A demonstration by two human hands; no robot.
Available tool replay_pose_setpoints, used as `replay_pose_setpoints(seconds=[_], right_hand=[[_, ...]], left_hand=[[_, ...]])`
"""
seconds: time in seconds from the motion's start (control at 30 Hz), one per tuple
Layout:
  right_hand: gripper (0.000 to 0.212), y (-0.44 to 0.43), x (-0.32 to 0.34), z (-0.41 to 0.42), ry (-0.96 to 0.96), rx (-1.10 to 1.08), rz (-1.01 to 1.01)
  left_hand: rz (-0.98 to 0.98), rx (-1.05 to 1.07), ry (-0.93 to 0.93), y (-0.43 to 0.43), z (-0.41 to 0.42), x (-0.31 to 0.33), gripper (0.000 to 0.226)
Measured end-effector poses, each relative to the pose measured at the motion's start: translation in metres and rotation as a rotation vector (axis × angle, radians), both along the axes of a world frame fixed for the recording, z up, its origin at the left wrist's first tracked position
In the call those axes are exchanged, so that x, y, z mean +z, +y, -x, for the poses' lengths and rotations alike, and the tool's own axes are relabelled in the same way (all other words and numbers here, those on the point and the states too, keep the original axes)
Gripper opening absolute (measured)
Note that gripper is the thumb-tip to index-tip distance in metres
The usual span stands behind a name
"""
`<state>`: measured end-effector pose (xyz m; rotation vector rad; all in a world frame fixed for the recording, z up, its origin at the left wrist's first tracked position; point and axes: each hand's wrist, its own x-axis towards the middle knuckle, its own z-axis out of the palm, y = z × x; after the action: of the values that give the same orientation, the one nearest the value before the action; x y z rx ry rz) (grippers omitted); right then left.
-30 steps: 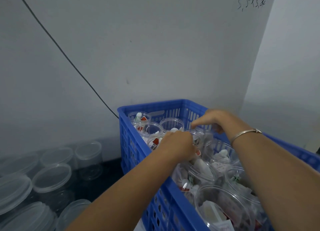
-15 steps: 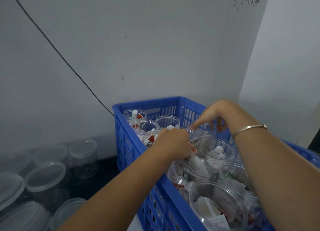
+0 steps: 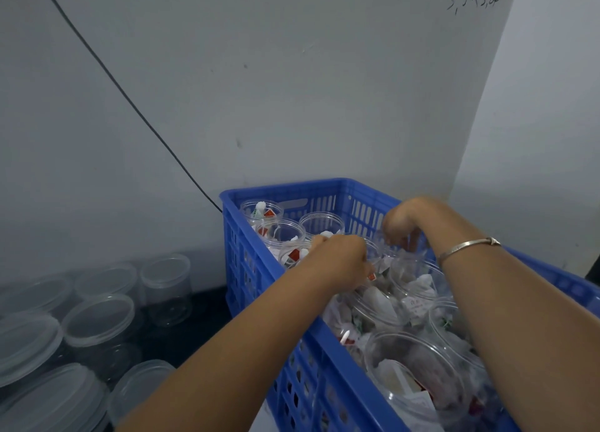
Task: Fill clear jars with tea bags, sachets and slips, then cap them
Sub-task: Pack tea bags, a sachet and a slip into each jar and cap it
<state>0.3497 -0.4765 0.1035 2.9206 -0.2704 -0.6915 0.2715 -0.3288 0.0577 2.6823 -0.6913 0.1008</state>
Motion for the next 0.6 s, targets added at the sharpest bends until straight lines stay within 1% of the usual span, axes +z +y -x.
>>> replay_pose_setpoints(seconds=[0.13, 0.23, 0.3, 0.33, 0.37, 0.4, 0.43, 0.47, 0.5, 0.53, 0.6], right_hand=[[0.04, 0.0, -0.003, -0.003, -0.065, 0.036, -0.003], [0.041, 0.002, -0.001, -0.001, -0.101, 0.068, 0.07], [0.043, 0.003, 0.004, -0.001, -0.145, 0.085, 0.116], [0.04, 0.007, 0.009, 0.0, -0.178, 0.089, 0.125], [0.031, 0.013, 0.014, 0.004, -0.218, 0.088, 0.126], [0.017, 0.019, 0.018, 0.009, -0.264, 0.087, 0.122], [0.016, 0.026, 0.023, 0.014, -0.316, 0.098, 0.104], [0.027, 0.035, 0.028, 0.019, -0.35, 0.117, 0.078], [0.032, 0.045, 0.032, 0.024, -0.382, 0.142, 0.041], [0.031, 0.056, 0.036, 0.029, -0.419, 0.179, -0.001], [0.015, 0.079, 0.042, 0.043, -0.459, 0.252, -0.041]], left_hand=[[0.051, -0.008, -0.03, 0.001, 0.002, 0.003, 0.012], [0.106, 0.002, -0.08, 0.004, 0.005, 0.004, 0.01], [0.114, 0.036, -0.153, 0.004, 0.004, 0.006, 0.014], [0.119, 0.06, -0.201, 0.006, 0.004, 0.007, 0.015], [0.137, 0.087, -0.253, 0.007, 0.005, 0.008, 0.014], [0.166, 0.117, -0.309, 0.009, 0.007, 0.009, 0.013], [0.206, 0.153, -0.36, 0.01, 0.01, 0.011, 0.012], [0.253, 0.191, -0.397, 0.012, 0.012, 0.015, 0.013], [0.312, 0.23, -0.414, 0.014, 0.014, 0.017, 0.015], [0.382, 0.267, -0.416, 0.018, 0.017, 0.02, 0.018], [0.546, 0.344, -0.367, 0.03, 0.024, 0.023, 0.026]])
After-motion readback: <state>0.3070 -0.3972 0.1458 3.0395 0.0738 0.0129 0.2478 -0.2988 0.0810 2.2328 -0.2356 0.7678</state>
